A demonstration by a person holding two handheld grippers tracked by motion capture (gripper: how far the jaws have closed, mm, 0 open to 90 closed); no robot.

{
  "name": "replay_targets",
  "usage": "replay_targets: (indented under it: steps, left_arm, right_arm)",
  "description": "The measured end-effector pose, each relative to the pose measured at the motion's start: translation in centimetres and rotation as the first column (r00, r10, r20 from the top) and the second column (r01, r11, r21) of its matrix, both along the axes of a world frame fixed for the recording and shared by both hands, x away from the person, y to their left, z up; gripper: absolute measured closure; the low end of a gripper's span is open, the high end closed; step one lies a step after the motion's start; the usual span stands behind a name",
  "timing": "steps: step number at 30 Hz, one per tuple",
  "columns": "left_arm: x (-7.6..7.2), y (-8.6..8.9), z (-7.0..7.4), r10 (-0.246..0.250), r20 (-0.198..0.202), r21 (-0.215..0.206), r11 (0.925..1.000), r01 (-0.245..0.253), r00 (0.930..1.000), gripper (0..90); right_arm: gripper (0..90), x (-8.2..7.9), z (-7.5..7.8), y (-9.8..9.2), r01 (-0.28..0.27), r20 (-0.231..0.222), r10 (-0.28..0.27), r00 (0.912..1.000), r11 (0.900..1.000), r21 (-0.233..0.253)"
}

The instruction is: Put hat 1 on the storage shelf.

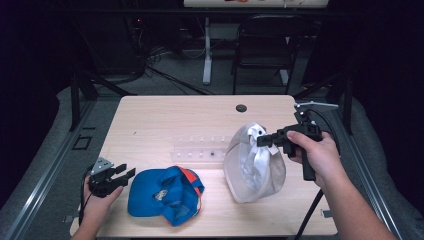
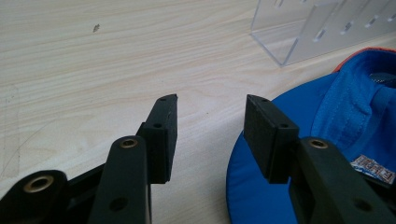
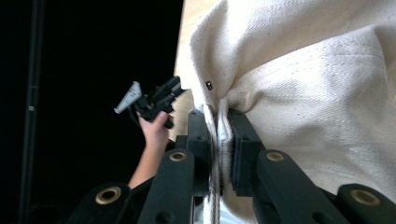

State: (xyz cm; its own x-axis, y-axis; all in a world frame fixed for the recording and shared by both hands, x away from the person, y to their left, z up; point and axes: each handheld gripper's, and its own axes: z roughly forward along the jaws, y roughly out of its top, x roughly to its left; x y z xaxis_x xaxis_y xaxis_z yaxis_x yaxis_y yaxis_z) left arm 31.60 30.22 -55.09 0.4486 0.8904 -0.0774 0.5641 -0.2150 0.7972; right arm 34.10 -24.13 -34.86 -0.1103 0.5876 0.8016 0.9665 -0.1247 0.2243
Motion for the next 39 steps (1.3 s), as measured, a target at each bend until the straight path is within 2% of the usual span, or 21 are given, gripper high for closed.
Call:
replay_targets:
  steps: [9,24,30,34,39]
  left_arm:
    - [0.1,0.0,-0.1,0.000,0.001,-0.003,1.0000,0.000,1.0000,55.3]
    - [0.1,-0.1,-0.1,-0.002,0.011,-0.014,0.9999,0.002,0.9999,55.3]
    - [0.2,-0.2,-0.1,-0.004,0.009,-0.010,0.9999,0.004,0.9999,55.3]
    - [0.1,-0.2,-0.1,-0.006,0.007,-0.008,1.0000,0.006,1.0000,54.9]
    - [0.0,-0.3,0.1,-0.012,0.008,-0.011,0.9999,0.012,0.9999,53.9]
  right_arm:
    - [81.3,1.7,1.9,1.5,0.012,0.036,-0.014,0.9993,0.999,0.041]
    - [81.3,4.2,4.5,3.5,0.048,0.070,-0.052,0.9962,0.998,0.051]
    - [81.3,5.3,4.8,4.3,0.065,0.078,-0.071,0.9944,0.995,0.071]
    - [81.3,6.2,4.7,5.7,0.089,0.079,-0.096,0.9923,0.992,0.088]
    - [81.3,7.1,4.5,7.2,0.097,0.078,-0.104,0.9915,0.992,0.086]
